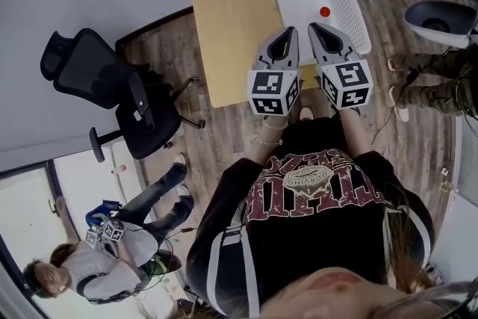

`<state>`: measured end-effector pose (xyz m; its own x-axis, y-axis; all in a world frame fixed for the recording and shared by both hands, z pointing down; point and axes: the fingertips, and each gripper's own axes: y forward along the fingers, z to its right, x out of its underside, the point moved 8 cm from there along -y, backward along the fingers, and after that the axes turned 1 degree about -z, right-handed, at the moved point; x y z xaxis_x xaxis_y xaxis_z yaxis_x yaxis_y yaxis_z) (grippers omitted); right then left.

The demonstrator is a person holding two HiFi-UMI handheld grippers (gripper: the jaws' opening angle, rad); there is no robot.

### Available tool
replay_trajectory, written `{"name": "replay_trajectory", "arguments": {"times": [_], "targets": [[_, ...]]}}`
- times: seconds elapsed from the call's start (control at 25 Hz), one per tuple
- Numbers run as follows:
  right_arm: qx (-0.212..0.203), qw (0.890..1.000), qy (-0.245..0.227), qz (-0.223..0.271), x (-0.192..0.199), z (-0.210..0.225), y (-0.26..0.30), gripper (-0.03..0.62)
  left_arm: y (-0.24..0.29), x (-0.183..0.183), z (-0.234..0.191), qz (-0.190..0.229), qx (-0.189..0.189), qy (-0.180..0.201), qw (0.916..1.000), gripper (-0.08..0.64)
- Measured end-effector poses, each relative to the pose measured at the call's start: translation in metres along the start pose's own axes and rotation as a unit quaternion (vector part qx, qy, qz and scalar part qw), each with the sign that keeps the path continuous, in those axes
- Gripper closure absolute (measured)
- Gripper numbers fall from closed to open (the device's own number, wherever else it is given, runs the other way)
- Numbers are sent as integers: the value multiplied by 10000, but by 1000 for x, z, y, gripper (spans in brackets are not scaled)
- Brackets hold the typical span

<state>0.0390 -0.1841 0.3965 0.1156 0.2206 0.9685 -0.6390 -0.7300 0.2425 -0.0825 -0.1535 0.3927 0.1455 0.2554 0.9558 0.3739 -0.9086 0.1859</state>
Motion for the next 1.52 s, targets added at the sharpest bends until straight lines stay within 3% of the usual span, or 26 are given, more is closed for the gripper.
{"name": "replay_trajectory", "arguments": {"times": [0.72, 1.52], "targets": [[314, 9989, 157, -325, 27, 44, 2, 572, 39, 24, 10, -390, 89, -20, 9992, 514], [345, 9969, 222, -668, 50, 72, 20, 572, 67, 46, 6, -665, 20, -145, 9977, 514]]}}
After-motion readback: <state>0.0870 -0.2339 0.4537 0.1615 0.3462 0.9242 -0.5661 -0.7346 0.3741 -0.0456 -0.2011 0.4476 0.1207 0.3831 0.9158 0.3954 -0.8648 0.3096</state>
